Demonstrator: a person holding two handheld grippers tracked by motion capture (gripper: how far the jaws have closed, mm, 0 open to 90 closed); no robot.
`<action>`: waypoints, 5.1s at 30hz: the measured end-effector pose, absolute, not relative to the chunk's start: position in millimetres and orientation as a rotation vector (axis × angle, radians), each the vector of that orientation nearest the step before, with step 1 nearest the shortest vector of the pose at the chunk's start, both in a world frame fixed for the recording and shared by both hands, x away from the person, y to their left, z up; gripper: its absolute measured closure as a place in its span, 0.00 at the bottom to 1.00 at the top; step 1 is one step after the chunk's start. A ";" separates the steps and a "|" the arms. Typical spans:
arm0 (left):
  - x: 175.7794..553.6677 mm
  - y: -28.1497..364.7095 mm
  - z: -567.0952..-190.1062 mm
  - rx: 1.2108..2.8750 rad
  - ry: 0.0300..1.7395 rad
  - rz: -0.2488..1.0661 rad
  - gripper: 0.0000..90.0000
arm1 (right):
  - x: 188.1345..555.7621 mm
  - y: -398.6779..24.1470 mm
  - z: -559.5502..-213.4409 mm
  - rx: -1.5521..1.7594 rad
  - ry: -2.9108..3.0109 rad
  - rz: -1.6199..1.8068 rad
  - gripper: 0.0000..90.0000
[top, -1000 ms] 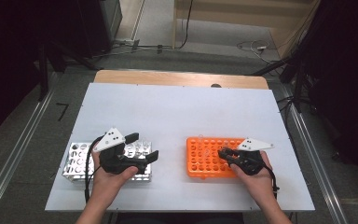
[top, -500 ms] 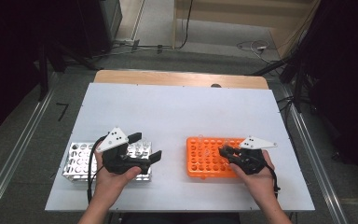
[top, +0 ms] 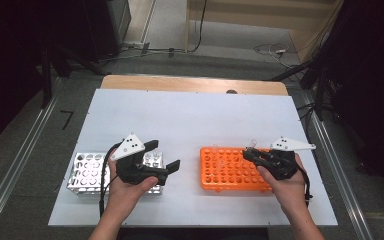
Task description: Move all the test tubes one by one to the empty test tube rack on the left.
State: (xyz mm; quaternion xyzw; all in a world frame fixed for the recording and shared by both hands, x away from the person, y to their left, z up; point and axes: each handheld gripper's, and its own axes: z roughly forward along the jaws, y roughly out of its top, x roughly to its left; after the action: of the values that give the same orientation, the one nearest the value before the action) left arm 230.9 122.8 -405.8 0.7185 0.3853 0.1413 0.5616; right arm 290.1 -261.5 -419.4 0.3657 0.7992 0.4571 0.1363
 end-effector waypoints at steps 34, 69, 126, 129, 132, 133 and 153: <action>220.2 72.8 -395.0 1.749 0.741 0.275 0.00 | 273.0 -208.8 -385.0 0.799 2.431 1.448 0.82; 214.9 68.3 -387.9 1.747 0.622 0.251 0.84 | 241.1 -151.1 -396.6 0.559 2.637 1.477 0.82; 243.6 204.0 -391.3 1.558 0.984 0.533 0.85 | 291.4 -322.0 -399.9 0.915 2.277 1.535 0.00; 245.7 207.9 -396.2 1.551 1.006 0.533 0.85 | 293.5 -328.6 -402.2 0.936 2.259 1.541 0.00; 247.6 210.7 -400.3 1.551 1.021 0.535 0.85 | 295.4 -332.4 -404.8 0.954 2.250 1.537 0.00; 248.6 211.0 -402.7 1.548 1.028 0.532 0.85 | 295.8 -332.9 -405.5 0.957 2.250 1.535 0.00; 253.8 200.0 -431.1 1.690 1.055 0.505 0.85 | 298.2 -330.2 -413.7 0.976 2.268 1.522 0.00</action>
State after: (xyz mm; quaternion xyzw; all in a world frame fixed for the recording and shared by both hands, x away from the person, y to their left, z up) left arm 253.8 200.0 -431.1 0.7040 0.4395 0.2105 0.5167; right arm 298.2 -330.2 -413.7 0.3342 0.7762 0.5210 0.1201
